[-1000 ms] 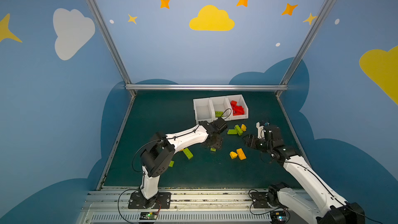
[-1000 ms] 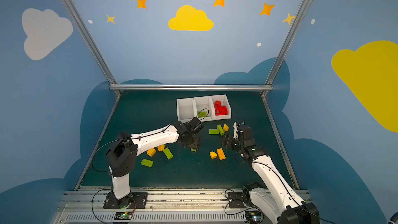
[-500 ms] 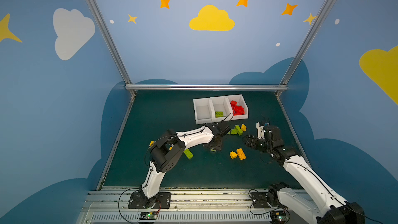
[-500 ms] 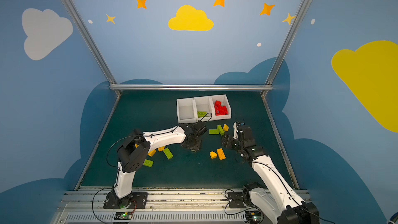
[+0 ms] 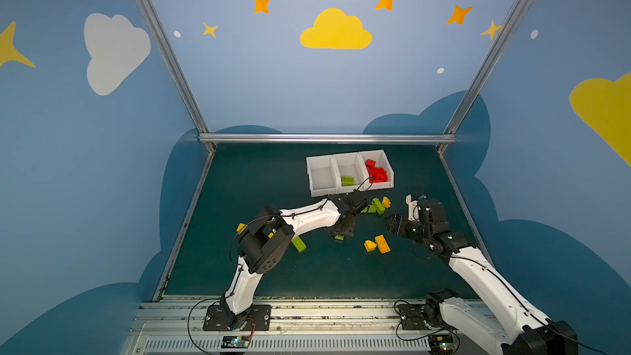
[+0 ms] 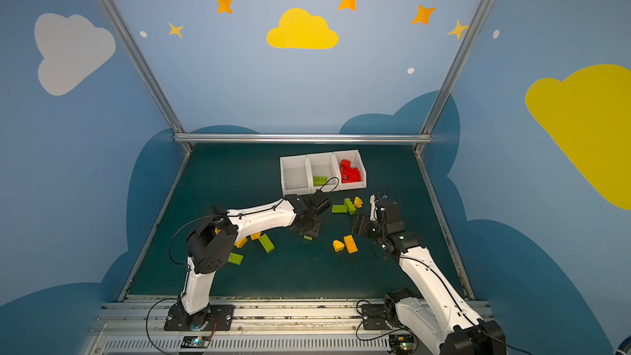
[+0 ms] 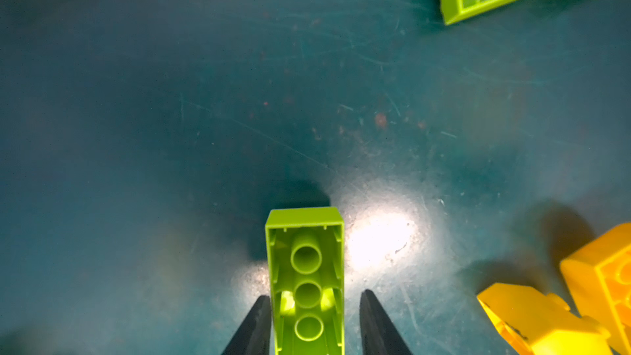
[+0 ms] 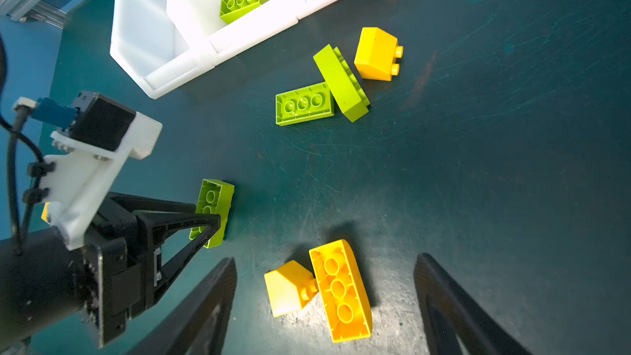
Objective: Sort the legos into containers by color
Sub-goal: Pick up the lego from the center of the table.
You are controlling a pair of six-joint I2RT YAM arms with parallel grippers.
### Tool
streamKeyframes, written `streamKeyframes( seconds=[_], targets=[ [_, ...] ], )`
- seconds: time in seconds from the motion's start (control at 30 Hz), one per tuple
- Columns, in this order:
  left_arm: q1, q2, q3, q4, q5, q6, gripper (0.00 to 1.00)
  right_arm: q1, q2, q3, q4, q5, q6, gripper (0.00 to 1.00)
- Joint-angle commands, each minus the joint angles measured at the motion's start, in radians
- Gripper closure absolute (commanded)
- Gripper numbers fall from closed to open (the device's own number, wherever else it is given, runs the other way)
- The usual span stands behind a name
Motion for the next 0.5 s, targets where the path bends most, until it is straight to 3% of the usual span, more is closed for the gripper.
streamKeyframes(
  seconds=[0.0, 0.17, 0.47],
  targets=[
    [0.0, 0.031, 0.016, -0.025, -0.014, 0.0, 0.52, -0.001, -0.017, -0.012, 0.003, 0.008, -0.011, 0.2],
    [-0.001, 0.041, 0.019, -0.026, -0.019, -0.002, 0.51, -0.001, -0.019, -0.016, 0.007, 0.008, -0.011, 0.2],
    [0.0, 0.047, 0.046, -0.029, -0.007, 0.009, 0.72, -0.001, -0.017, -0.027, 0.016, 0.005, -0.008, 0.2]
  ],
)
